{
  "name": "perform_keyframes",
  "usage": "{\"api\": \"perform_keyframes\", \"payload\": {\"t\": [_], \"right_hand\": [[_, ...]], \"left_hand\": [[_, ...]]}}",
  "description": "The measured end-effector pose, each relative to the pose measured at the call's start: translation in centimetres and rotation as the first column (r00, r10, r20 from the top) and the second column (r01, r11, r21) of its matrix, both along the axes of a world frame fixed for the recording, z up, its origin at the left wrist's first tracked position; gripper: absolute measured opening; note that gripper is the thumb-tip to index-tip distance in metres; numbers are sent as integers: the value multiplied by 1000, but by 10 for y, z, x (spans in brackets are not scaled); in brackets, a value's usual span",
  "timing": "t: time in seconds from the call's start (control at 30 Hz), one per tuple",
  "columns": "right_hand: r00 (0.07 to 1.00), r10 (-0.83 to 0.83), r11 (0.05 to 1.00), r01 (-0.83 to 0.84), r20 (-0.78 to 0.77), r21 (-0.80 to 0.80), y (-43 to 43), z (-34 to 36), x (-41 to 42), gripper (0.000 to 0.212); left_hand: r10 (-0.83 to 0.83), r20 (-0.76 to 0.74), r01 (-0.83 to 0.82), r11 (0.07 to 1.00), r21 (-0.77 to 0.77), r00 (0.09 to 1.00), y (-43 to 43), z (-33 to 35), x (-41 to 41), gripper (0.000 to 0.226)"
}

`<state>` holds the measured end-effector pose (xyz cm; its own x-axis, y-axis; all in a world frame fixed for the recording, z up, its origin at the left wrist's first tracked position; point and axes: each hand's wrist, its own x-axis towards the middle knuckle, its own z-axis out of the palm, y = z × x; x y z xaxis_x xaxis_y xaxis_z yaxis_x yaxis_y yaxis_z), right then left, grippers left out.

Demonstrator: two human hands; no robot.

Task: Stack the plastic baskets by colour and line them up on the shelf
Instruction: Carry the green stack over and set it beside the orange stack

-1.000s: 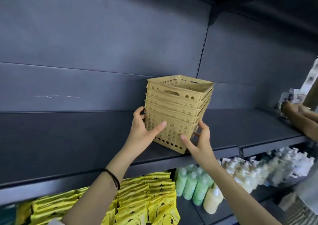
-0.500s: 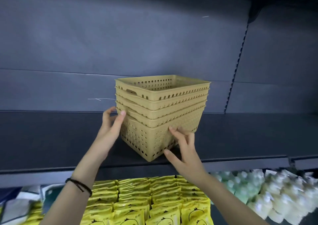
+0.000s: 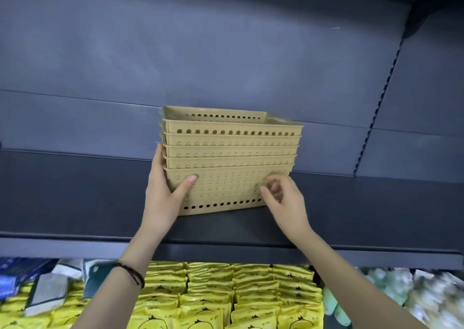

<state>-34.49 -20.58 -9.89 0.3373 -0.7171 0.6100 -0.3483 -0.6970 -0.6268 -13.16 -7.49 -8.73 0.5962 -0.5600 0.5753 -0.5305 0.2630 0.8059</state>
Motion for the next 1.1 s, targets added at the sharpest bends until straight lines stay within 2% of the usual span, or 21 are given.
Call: {"api": "perform_keyframes", "payload": {"t": [0.07, 0.17, 0.3, 0.37, 0.43, 0.53, 0.67, 0.83, 0.97, 1.1], "right_hand": [[992, -102, 994, 98, 75, 50, -11, 1, -4, 23], [975, -158, 978, 132, 157, 162, -24, 1, -5, 51], [977, 79, 940, -140, 199, 312, -32, 8, 3, 98], [960, 176, 903, -245, 217, 354, -35, 13, 11, 108], [952, 220, 883, -286, 211, 372, -37, 14, 19, 107], [942, 205, 877, -297, 266, 378, -38, 9, 26, 102], [942, 172, 890, -275, 290, 365, -28, 11, 30, 102], [945, 116, 925, -215, 307, 312, -13, 21, 44, 89], [957, 58, 959, -133, 284, 251, 8, 27, 73, 88], [962, 82, 958, -148, 261, 245, 31, 23, 115, 92]], "left_hand": [[5, -33, -4, 1000, 26, 999, -2, -5, 14, 79], [-42, -169, 45, 999, 16, 985, -4, -15, 31, 65], [-102, -256, 107, 994, 7, 961, -5, -18, 34, 77], [-116, -296, 125, 992, 8, 948, -6, -15, 34, 92], [-124, -323, 137, 990, 19, 938, -7, -16, 36, 100], [-130, -285, 153, 986, 60, 950, -8, -18, 37, 96], [-225, -266, 247, 967, 55, 938, -4, -13, 45, 84], [-303, -224, 322, 945, 52, 926, 13, 2, 66, 61], [-239, -249, 255, 966, 36, 939, 31, 12, 92, 43], [-157, -259, 172, 985, 36, 953, 59, 6, 127, 42]]}}
